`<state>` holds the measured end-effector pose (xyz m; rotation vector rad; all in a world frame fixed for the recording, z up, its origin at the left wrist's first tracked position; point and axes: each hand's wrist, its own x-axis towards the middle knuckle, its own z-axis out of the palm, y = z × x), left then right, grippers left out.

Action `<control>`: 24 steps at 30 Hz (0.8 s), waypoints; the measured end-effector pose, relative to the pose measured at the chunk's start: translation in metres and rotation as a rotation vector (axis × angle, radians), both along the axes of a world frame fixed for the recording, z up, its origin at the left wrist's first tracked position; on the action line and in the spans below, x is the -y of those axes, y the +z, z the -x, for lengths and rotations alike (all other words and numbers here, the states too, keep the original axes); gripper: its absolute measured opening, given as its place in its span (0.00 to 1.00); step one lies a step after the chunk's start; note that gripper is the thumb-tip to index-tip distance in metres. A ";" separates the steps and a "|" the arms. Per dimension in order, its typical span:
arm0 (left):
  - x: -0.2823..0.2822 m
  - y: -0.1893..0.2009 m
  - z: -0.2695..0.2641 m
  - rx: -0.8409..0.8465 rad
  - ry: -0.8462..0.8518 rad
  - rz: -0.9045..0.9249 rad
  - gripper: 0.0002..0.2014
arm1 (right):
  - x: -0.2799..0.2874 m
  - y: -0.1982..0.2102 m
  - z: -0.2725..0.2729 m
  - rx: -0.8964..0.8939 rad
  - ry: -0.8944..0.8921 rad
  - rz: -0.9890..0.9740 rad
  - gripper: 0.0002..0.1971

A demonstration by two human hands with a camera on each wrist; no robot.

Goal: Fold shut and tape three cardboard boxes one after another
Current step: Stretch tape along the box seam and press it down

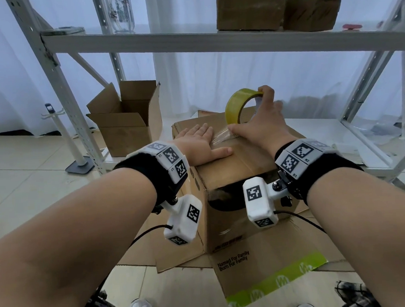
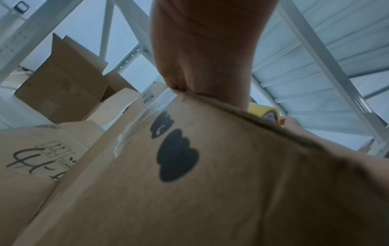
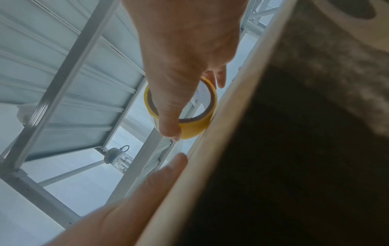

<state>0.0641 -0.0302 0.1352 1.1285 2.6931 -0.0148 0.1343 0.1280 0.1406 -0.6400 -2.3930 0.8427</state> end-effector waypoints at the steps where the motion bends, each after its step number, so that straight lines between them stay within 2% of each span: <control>1: -0.001 0.000 -0.001 0.007 0.015 0.016 0.47 | 0.000 -0.001 0.000 0.001 -0.002 -0.014 0.49; 10: -0.017 0.005 -0.001 -0.027 0.074 0.160 0.52 | -0.004 -0.008 -0.013 -0.045 0.068 0.062 0.51; 18: -0.037 0.001 0.001 -0.014 0.037 0.076 0.54 | -0.008 -0.008 -0.008 -0.067 0.091 0.157 0.43; 21: -0.028 0.001 -0.003 -0.016 0.025 0.029 0.52 | -0.006 -0.009 -0.008 -0.088 0.082 0.190 0.43; 24: -0.012 0.004 -0.008 0.010 0.089 0.025 0.48 | -0.002 -0.006 -0.011 -0.076 0.059 0.202 0.45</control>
